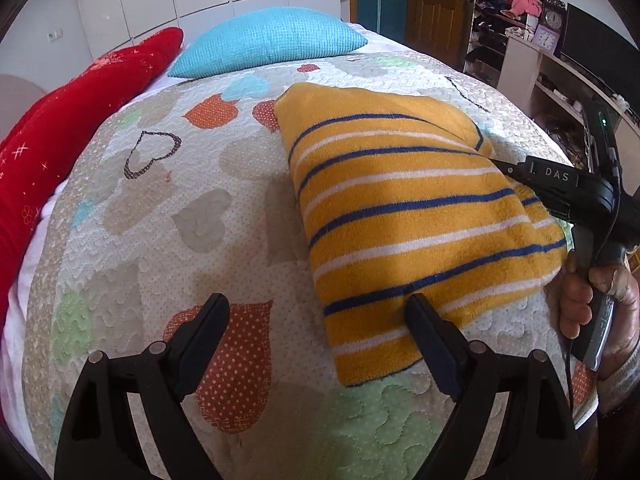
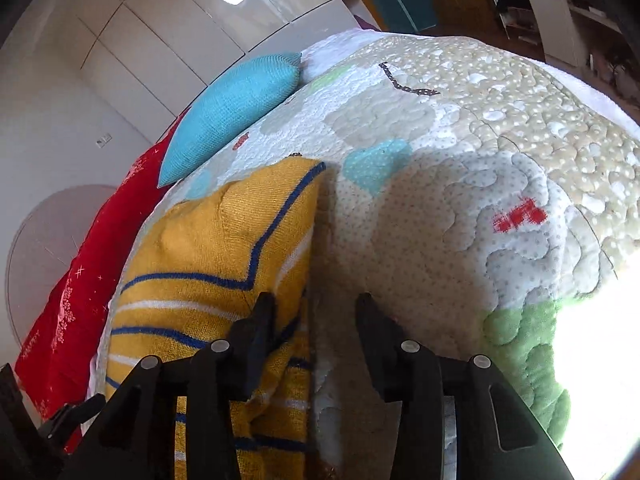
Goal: Fold small clothes
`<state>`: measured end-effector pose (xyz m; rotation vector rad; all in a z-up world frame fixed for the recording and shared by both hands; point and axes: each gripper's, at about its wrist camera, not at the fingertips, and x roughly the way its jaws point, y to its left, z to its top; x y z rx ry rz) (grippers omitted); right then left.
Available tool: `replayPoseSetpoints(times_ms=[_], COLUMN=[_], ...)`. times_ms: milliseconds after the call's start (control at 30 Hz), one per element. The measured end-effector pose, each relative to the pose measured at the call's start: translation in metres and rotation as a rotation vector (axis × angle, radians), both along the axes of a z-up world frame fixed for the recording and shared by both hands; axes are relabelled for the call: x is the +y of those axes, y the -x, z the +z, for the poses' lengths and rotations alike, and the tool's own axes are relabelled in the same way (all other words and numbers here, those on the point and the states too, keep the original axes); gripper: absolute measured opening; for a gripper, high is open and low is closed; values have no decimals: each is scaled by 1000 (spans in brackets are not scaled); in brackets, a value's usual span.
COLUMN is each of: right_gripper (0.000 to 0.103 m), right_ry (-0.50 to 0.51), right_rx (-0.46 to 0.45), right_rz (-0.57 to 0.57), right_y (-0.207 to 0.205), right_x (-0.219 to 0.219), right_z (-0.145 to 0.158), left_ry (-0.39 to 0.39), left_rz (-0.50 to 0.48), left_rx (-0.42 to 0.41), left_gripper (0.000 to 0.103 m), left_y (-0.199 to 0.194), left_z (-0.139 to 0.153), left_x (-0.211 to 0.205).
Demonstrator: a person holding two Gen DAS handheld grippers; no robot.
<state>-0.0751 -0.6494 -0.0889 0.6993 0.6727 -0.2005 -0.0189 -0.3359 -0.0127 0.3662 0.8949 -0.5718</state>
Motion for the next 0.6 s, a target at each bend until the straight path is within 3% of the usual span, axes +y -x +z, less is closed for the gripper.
replayPoseSetpoints(times_ms=[100, 267, 467, 600], right_gripper=[46, 48, 48, 50], right_ry=[12, -72, -76, -99], right_rx=[-1, -51, -61, -81], right_rz=[-5, -2, -2, 0], right_y=[1, 15, 20, 21], right_x=[3, -4, -2, -4], right_z=[1, -4, -4, -6], left_ry=[-13, 32, 108, 213], left_rz=[-11, 20, 64, 18], left_rx=[-34, -59, 1, 112], left_gripper=[89, 89, 89, 89], left_y=[9, 1, -44, -76], left_z=[7, 24, 21, 6], left_x=[4, 17, 18, 8])
